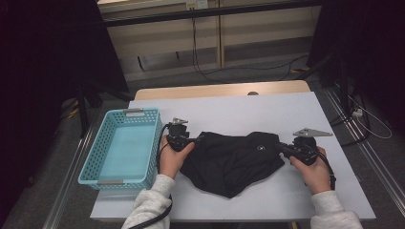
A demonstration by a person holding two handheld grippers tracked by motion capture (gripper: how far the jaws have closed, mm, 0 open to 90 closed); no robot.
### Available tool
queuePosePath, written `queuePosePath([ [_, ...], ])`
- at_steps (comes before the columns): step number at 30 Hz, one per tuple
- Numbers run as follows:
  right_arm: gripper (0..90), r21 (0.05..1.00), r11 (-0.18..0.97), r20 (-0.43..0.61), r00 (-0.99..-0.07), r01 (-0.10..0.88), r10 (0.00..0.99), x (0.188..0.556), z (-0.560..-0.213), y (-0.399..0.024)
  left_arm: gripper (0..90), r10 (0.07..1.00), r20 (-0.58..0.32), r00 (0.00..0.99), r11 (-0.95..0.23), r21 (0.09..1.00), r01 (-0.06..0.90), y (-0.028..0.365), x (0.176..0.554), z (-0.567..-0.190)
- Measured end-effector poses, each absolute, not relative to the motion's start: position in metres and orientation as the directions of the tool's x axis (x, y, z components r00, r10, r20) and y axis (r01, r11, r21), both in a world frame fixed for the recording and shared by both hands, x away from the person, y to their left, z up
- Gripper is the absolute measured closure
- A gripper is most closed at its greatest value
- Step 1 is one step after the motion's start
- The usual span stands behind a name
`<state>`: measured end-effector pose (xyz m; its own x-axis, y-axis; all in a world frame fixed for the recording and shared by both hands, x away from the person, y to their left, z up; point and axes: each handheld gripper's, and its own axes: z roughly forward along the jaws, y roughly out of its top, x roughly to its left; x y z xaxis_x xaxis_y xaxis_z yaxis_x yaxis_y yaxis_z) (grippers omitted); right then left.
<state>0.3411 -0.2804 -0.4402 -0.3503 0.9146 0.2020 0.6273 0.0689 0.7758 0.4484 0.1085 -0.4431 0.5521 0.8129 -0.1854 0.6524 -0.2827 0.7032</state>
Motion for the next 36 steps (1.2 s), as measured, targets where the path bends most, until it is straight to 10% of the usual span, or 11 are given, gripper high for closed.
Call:
queuePosePath([
  [9, 84.7, 0.773, 0.067, 0.204, -0.346, 0.631, 0.916, 0.343, -0.442, -0.281, 41.0, 0.805, -0.129, 0.579, -0.330, 0.714, 0.617, 0.102, 0.448, -0.456],
  [20, 84.6, 0.770, 0.076, 0.202, -0.356, 0.634, 0.913, 0.343, -0.444, -0.278, 83.0, 0.773, -0.205, 0.601, -0.323, 0.688, 0.650, 0.098, 0.437, -0.455],
  [36, 84.6, 0.798, 0.059, 0.212, -0.370, 0.600, 0.904, 0.343, -0.435, -0.280, 85.2, 0.768, -0.259, 0.585, -0.208, 0.764, 0.611, 0.115, 0.434, -0.426],
])
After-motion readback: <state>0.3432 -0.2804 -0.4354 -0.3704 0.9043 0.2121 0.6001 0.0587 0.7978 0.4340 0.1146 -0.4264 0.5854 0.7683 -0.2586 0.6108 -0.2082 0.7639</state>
